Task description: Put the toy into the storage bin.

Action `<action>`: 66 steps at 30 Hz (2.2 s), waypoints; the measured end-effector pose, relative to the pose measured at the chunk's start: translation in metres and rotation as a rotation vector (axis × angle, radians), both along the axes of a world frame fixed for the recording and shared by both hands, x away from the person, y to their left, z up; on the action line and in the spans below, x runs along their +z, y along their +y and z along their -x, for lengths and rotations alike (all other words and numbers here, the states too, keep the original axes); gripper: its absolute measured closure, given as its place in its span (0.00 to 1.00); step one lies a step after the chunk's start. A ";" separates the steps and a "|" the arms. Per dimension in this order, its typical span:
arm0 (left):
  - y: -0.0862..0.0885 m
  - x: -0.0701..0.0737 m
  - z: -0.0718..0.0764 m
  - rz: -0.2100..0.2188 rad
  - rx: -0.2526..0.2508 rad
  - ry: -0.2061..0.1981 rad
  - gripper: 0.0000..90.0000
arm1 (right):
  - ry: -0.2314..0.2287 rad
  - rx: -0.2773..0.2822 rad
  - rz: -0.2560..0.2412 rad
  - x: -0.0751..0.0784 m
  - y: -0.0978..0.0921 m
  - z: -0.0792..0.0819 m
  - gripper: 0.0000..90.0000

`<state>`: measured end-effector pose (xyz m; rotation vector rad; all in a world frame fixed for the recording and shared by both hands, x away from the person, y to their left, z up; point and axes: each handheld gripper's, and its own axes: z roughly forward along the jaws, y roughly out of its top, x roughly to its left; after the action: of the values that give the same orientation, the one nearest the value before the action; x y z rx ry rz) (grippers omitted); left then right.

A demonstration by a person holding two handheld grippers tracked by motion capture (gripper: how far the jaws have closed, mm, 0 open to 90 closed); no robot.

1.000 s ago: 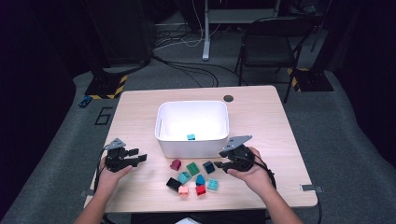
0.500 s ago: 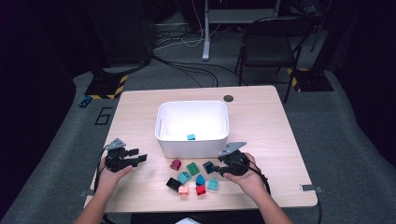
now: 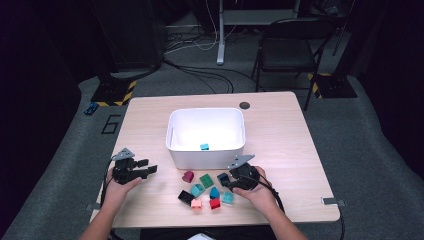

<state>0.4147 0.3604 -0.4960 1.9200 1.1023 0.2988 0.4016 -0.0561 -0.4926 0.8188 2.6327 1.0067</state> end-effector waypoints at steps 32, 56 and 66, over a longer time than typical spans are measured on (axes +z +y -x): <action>-0.001 -0.001 0.000 0.011 0.007 -0.005 0.47 | -0.001 0.050 0.025 -0.005 0.023 -0.005 0.65; -0.001 0.000 -0.001 0.005 0.003 0.000 0.47 | 0.042 0.136 -0.024 0.051 0.006 0.004 0.65; -0.001 0.000 -0.001 0.004 0.003 -0.001 0.47 | 0.034 0.174 -0.039 0.086 0.001 0.005 0.65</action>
<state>0.4153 0.3599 -0.4964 1.9147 1.1046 0.2992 0.3965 -0.0554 -0.4065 0.6288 2.7602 1.0994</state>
